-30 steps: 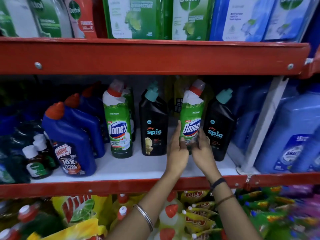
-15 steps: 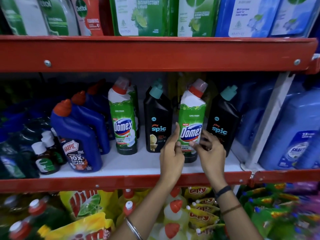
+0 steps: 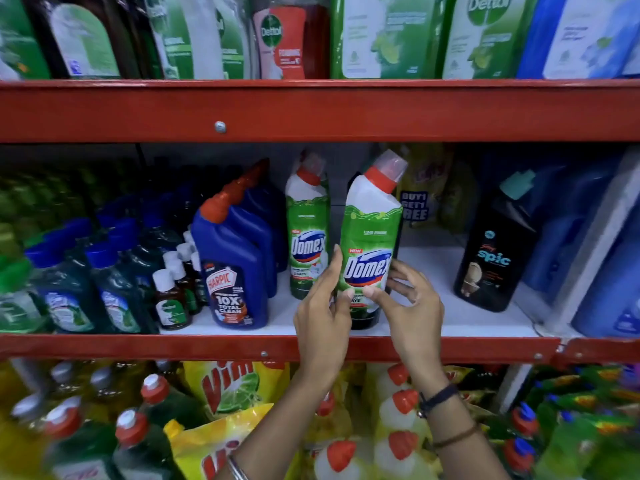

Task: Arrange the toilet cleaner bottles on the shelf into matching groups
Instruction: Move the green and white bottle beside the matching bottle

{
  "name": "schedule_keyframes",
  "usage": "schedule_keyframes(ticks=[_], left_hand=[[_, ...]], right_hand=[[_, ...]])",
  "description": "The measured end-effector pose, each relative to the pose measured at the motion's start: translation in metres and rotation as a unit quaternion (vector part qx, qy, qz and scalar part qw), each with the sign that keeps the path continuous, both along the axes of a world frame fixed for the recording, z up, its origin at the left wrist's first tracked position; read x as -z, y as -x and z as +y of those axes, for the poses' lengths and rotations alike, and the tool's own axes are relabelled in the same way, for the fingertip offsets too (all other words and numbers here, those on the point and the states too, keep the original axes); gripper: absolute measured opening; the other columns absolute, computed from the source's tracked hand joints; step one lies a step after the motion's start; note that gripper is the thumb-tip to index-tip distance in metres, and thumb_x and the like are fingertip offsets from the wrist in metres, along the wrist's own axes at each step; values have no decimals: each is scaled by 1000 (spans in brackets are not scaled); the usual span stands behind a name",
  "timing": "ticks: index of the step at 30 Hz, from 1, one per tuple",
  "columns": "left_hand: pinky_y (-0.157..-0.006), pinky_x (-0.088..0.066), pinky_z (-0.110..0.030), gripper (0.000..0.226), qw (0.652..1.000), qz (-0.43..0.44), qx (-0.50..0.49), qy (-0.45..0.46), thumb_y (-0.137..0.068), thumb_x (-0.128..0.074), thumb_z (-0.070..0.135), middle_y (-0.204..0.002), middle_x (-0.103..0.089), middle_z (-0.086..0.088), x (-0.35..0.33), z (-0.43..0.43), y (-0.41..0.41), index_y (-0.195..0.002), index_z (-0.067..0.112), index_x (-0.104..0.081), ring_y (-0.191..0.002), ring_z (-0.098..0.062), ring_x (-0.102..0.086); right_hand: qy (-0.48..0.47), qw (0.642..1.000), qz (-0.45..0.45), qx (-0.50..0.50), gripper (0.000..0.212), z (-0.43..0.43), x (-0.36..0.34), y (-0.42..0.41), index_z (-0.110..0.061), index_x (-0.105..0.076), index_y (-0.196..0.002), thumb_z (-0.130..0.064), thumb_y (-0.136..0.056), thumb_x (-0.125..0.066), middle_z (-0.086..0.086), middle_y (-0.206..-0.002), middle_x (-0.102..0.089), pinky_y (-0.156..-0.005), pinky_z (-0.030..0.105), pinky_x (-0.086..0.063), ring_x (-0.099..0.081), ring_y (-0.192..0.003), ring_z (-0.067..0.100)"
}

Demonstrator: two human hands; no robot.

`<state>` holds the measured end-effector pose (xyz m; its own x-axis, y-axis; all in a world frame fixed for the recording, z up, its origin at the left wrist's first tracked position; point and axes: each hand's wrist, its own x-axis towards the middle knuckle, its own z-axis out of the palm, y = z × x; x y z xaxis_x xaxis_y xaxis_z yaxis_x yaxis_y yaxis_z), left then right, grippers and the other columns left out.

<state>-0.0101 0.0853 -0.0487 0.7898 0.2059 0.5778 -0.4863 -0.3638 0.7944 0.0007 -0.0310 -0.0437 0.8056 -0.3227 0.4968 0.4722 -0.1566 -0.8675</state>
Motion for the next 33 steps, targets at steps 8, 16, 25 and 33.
schedule_keyframes(ticks=[8,16,25,33], left_hand=[[-82,-50,-14,76,999,10,-37,-3,-92,-54,9,-132,-61,10,5,48,-6,-129,66,-21,-106,-2,-61],[-92,-55,-42,76,998,19,-45,-35,-94,-49,5,-141,-55,-1,8,61,-11,-136,56,-13,-120,-19,-59],[-90,-56,-35,72,997,2,-62,-50,-95,-49,10,-140,-55,-1,20,60,-16,-141,50,-12,-117,-16,-59],[-108,-31,-10,61,990,-112,-62,53,-97,-42,5,-161,-16,4,24,23,1,-147,32,-19,-147,-9,-18]], right_hand=[[1,1000,2,-23,50,58,0,-10,-12,-62,-117,-5,-70,-79,7,-107,-69,-67,6,-50,-68,-93,7],[8,1000,16,-14,46,75,6,-18,-17,-61,-114,-4,-72,-77,-4,-98,-66,-64,2,-47,-62,-81,-14],[56,998,13,-2,49,77,11,-20,-15,-59,-120,-11,-74,-77,0,-107,-63,-69,1,-47,-59,-90,-4],[68,997,14,-14,36,40,14,-10,-20,-58,-122,-20,-86,-65,-1,-108,-67,-71,2,-46,-62,-96,-1]])
